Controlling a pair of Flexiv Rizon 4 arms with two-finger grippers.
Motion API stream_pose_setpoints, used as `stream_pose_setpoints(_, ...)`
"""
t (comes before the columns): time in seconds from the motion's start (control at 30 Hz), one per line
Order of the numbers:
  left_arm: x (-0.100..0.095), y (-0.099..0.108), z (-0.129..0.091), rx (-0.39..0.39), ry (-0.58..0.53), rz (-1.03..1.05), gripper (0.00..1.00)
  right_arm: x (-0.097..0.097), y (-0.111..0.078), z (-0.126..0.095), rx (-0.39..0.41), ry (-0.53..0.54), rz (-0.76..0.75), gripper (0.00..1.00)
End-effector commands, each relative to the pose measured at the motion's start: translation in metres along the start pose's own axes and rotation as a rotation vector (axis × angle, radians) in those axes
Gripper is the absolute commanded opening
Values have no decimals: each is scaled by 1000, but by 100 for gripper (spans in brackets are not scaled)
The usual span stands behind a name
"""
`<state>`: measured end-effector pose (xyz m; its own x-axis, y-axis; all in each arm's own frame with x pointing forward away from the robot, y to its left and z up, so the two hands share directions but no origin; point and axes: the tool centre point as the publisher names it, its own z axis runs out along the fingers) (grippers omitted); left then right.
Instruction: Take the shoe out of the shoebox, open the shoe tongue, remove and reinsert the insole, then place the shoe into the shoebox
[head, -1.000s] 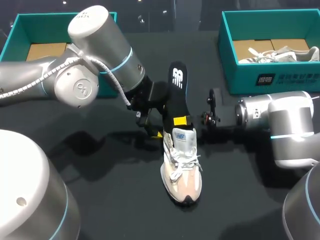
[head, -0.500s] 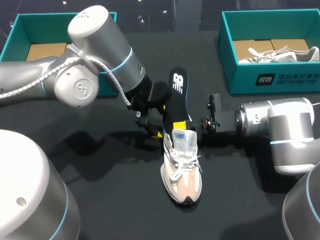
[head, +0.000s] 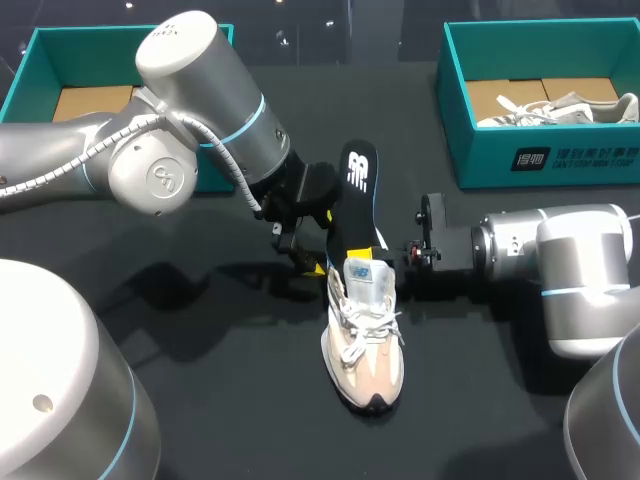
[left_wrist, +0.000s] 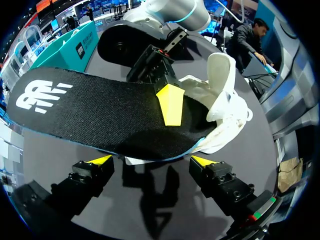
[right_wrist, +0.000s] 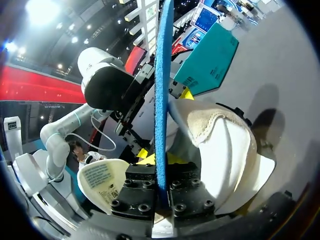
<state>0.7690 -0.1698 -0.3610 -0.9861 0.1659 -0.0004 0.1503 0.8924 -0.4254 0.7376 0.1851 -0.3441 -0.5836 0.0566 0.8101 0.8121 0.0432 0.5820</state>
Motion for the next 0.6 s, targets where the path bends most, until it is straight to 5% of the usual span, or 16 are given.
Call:
stream_pose_setpoints(0.03, 0, 0, 1, -1, 0, 1, 100, 1, -5, 1, -5, 1, -13, 14)
stream_pose_setpoints(0.13, 0, 0, 1, -1, 0, 1, 100, 3, -3, 1, -8, 9, -28, 20)
stream_pose_setpoints(0.6, 0, 0, 1, -1, 0, 1, 100, 10, 8, 1, 2, 6, -77, 22)
